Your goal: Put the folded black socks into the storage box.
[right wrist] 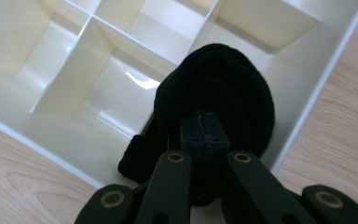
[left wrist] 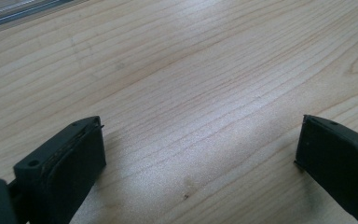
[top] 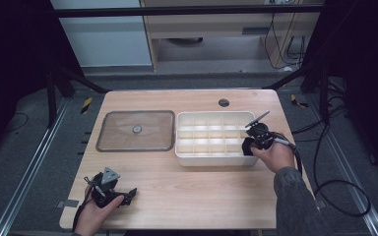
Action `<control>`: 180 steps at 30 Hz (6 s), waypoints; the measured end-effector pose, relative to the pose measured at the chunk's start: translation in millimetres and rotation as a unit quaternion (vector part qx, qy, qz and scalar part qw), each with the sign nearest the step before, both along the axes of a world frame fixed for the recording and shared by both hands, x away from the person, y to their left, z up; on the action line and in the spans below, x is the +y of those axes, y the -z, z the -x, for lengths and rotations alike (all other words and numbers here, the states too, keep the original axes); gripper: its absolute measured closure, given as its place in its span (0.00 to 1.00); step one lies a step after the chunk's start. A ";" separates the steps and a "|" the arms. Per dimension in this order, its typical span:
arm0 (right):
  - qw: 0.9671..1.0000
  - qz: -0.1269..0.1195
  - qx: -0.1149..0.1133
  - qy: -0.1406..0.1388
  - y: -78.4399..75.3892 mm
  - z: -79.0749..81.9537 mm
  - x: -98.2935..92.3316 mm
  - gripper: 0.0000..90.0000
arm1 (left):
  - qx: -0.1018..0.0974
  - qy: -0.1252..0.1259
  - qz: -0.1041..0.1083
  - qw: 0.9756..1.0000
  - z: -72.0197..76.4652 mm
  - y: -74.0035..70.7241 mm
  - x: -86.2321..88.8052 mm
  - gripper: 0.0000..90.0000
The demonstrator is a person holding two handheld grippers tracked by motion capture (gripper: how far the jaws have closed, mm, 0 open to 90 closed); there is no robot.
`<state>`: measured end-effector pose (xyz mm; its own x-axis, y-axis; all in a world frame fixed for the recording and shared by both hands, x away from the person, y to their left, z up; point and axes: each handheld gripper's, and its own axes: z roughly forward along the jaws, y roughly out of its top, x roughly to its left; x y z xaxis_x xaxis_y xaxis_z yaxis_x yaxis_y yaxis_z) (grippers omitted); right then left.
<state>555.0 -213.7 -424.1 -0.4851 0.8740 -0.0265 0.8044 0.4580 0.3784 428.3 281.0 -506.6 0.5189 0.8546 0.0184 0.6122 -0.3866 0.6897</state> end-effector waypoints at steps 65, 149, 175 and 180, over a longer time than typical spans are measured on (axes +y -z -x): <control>0.999 -0.019 0.027 0.017 9.8 2.3 1.8 1.00 | 0.000 0.006 0.000 1.000 0.6 0.0 -2.4 0.00; 0.976 -0.119 -0.182 0.017 -66.2 63.8 -25.2 0.99 | -0.002 0.007 0.002 1.000 1.7 0.5 -4.2 0.00; 0.963 -0.162 -0.215 0.030 -57.0 106.0 -34.1 0.72 | -0.002 0.009 0.001 1.000 2.2 0.5 -4.8 0.00; 0.962 -0.167 -0.211 0.033 -54.8 111.8 -32.4 0.58 | -0.002 0.009 0.001 1.000 2.2 0.6 -4.9 0.00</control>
